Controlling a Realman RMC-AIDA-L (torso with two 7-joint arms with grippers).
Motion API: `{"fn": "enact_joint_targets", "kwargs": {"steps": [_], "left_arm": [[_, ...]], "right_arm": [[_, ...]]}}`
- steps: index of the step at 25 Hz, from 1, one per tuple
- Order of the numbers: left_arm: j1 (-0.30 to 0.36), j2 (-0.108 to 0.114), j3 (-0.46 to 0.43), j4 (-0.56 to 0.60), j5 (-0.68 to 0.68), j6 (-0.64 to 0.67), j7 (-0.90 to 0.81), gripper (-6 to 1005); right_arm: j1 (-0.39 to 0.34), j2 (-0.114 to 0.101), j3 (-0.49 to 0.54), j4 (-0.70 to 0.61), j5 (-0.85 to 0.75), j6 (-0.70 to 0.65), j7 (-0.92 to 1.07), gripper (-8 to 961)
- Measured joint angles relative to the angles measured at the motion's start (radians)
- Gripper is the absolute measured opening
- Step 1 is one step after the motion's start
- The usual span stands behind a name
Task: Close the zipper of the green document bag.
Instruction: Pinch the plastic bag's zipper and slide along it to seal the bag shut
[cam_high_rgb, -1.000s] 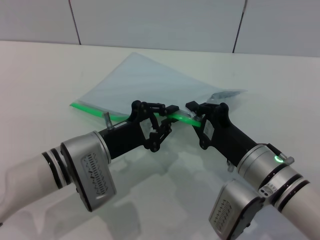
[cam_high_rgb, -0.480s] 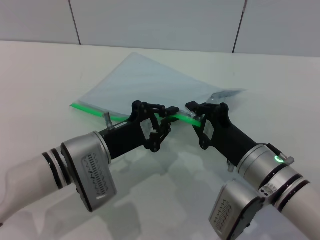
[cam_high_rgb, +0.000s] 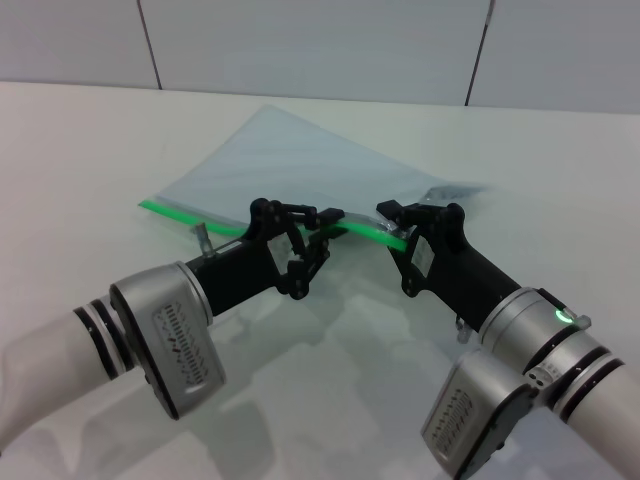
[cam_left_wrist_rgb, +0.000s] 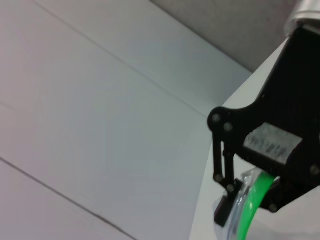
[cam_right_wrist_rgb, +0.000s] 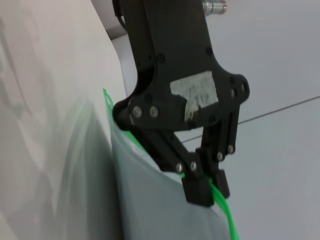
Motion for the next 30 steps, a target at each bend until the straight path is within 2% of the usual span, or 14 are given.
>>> {"fn": "enact_joint_targets", "kwargs": {"steps": [7,18,30], "left_arm": [[0.026,0.004,-0.056,0.005,-0.001,0.0,-0.002,86],[0.08,0.008,-0.164,0.03,-0.014,0.007,0.0,87],[0.13,0.01,-0.18,0.057,-0.114,0.03,-0.001,88]], "right_arm": [[-0.001,-0.003,0.0,0.023,0.006,-0.01,0.048,45],[-0.023,-0.004,0.008,0.105,0.01,-0.103,0.202,45],[-0.049,-0.005,0.011,0.172,0.127,-0.172,0.253,45]]}}
